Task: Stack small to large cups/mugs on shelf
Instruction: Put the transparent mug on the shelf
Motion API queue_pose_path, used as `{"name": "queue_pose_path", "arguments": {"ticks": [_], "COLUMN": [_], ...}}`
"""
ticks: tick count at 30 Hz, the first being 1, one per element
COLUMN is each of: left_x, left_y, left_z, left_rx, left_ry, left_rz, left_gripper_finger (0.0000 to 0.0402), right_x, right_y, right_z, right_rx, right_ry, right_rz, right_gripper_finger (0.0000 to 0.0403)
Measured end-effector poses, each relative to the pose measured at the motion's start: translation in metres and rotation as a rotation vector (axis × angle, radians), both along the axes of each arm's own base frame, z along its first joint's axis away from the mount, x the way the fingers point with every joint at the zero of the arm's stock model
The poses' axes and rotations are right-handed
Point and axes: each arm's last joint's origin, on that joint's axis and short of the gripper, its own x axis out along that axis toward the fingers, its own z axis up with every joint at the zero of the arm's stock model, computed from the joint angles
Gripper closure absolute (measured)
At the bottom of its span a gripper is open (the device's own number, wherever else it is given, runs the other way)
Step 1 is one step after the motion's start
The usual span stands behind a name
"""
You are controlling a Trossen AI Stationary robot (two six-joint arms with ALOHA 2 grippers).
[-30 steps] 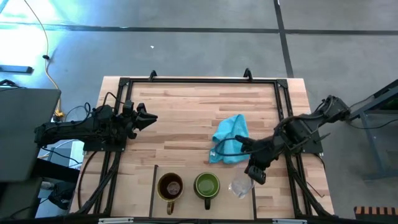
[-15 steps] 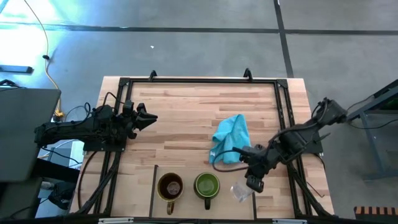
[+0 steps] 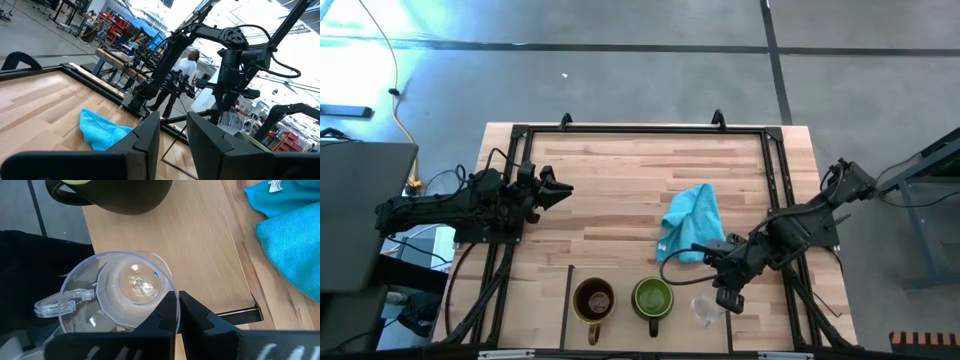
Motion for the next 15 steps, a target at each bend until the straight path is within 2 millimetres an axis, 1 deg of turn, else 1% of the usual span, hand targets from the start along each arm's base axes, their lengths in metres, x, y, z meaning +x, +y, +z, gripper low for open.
{"name": "queue_pose_path", "arguments": {"ticks": [10, 15], "left_x": [0.0, 0.0], "left_y": [0.0, 0.0003], "left_z": [-0.0001, -0.0001], "left_rx": [-0.001, -0.002], "left_ry": [0.0, 0.0], "left_rz": [0.002, 0.011], "left_gripper_finger": [0.0316, 0.0316], "right_x": [-0.0009, -0.0005], "right_y": [0.0004, -0.002], "right_z": [0.0005, 0.0099], "right_rx": [0.003, -0.032], "right_ry": [0.004, 0.026], "right_rz": [0.054, 0.077], "right_gripper_finger": [0.0403, 0.0403]}}
